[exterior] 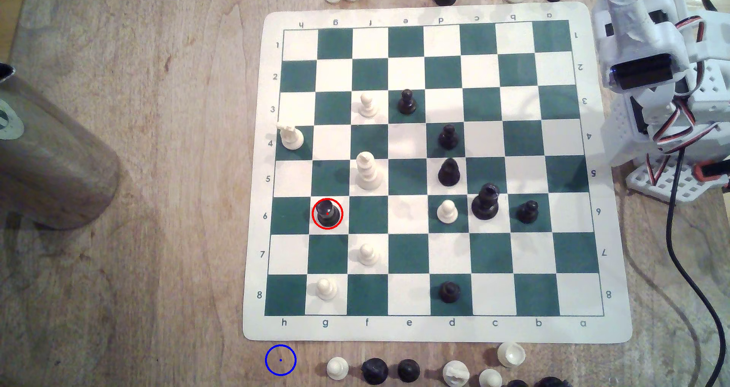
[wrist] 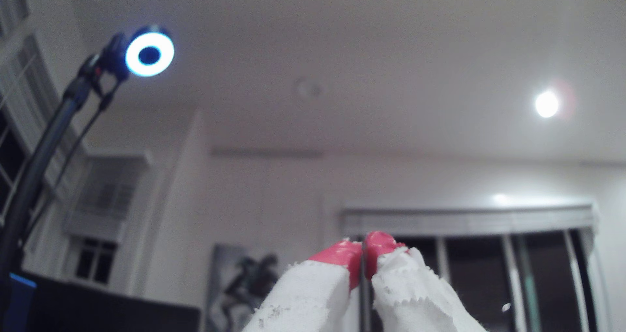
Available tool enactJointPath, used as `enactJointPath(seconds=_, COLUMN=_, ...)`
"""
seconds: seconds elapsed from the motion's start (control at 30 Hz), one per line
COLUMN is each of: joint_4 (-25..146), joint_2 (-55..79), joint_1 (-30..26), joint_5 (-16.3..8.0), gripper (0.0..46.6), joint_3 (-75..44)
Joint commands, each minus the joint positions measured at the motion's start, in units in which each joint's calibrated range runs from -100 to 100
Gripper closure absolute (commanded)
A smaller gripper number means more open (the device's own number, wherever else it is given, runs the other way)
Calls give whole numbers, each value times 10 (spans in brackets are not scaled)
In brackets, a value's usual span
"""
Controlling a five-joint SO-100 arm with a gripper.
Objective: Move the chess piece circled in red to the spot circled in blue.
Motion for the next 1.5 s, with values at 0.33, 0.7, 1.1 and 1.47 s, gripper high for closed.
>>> enactJointPath(seconds=0.33, joint_4=116, joint_2=0, joint_1=-10, joint_5=4, gripper=464, joint_3=-109)
enactJointPath(seconds=0.7, joint_4=382, joint_2=0, joint_1=19, joint_5=3, gripper=464, joint_3=-155)
enactJointPath(seconds=1.1, joint_4=716, joint_2=224, joint_1=18, joint_5=4, gripper=464, joint_3=-396)
enactJointPath(seconds=1.47, joint_4=741, joint_2=433, joint_1=-3, joint_5=2, gripper=428, joint_3=-490)
